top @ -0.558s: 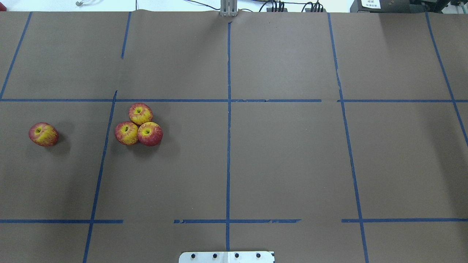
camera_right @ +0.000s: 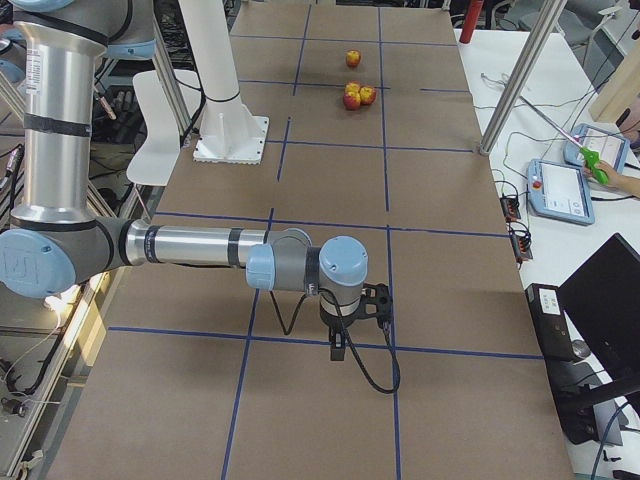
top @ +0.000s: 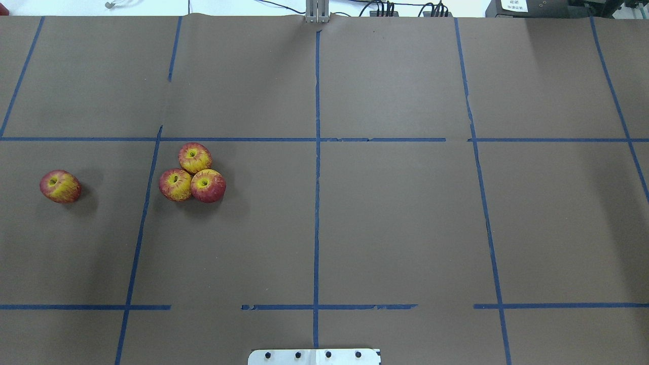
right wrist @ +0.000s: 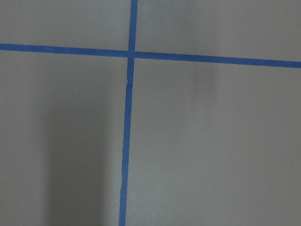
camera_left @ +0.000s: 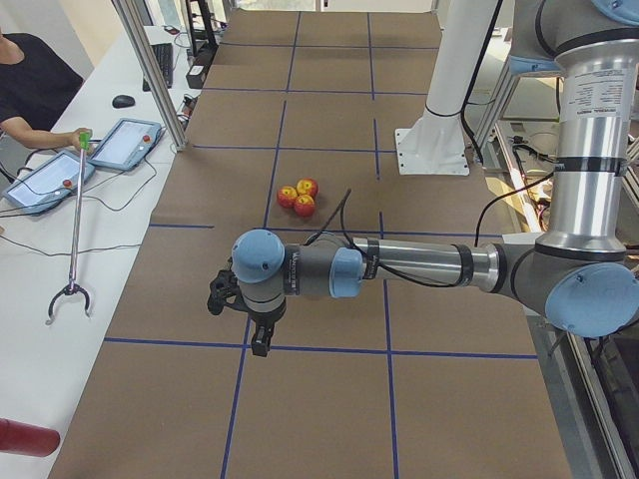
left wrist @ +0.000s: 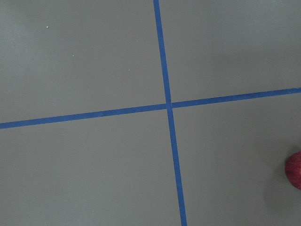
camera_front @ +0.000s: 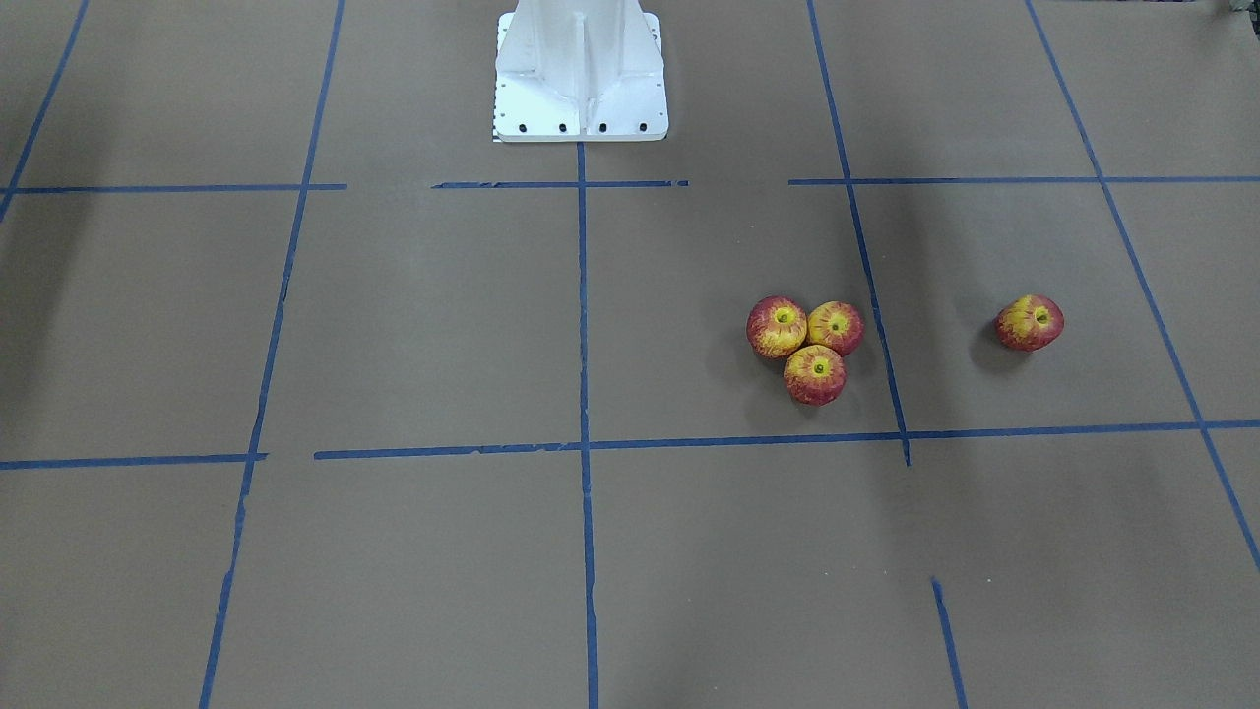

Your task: Stack apples

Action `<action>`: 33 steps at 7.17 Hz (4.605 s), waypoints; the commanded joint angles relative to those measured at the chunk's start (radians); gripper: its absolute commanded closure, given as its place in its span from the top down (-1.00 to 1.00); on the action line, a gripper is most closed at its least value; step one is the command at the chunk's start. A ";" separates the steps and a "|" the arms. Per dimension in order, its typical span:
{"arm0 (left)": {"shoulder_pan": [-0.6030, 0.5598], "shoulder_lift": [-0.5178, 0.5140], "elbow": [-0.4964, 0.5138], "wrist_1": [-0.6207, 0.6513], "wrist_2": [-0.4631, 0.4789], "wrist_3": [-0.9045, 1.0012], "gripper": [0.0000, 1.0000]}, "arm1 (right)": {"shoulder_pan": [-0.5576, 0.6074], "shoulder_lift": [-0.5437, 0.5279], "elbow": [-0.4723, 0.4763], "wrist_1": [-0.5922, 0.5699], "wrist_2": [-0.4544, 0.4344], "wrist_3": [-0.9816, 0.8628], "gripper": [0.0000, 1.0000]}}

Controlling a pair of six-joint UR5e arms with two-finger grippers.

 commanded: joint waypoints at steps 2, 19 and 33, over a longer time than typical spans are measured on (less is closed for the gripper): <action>0.004 0.006 0.006 -0.007 -0.006 -0.001 1.00 | 0.000 0.000 0.001 0.001 0.000 0.000 1.00; 0.647 -0.039 0.095 -0.570 0.129 -0.841 1.00 | 0.000 0.000 0.000 0.001 0.000 0.000 1.00; 0.887 -0.337 -0.164 -0.312 0.397 -1.290 -1.00 | 0.000 0.000 0.000 0.001 0.000 0.000 1.00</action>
